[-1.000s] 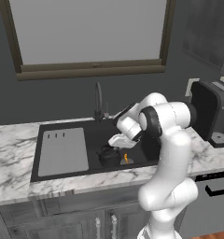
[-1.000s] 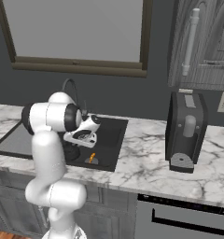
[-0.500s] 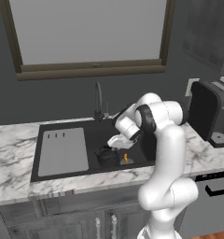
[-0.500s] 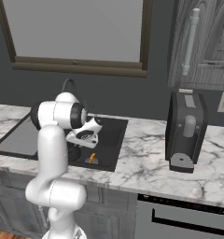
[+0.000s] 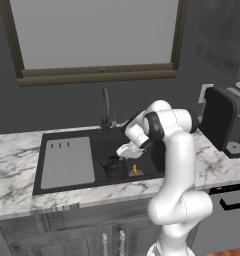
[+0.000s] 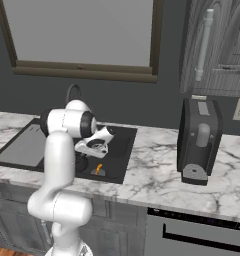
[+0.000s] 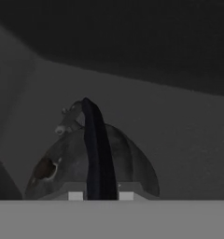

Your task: Open the cabinet, pick the kettle from the cabinet, and place it in the sink.

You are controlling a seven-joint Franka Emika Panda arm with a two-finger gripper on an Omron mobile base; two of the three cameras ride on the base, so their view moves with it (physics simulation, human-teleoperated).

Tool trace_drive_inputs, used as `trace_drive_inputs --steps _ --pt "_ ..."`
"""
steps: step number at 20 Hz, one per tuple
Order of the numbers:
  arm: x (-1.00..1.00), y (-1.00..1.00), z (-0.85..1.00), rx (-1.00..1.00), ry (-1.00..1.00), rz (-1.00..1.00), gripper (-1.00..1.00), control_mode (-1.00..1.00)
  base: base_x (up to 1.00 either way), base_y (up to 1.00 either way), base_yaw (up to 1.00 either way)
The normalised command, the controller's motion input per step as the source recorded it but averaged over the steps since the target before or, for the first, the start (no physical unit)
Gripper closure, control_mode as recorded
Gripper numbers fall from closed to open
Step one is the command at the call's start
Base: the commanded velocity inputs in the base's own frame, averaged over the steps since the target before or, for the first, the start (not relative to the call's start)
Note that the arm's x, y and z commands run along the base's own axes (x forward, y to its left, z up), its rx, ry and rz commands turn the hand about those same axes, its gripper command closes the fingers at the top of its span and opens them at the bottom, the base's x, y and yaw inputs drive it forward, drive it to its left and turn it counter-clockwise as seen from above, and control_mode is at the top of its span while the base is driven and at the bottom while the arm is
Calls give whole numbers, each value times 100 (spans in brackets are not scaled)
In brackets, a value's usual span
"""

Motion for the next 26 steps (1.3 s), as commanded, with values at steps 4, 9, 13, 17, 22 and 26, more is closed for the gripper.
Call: trace_drive_inputs --steps 4,9,13,17,22,26 --pt "16 7 -23 0 -5 1 100 -100 0 0 0" --pt "2 7 -25 0 -13 0 100 -100 0 0 0" --pt "-5 16 -23 0 -14 0 -100 -100 0 0 0" --pt "-10 9 -18 0 -14 0 -100 -100 0 0 0" --pt "-12 0 -8 -3 -13 0 -100 -100 0 0 0" --pt "-13 -4 -2 -7 -2 -5 -100 -100 0 0 0"
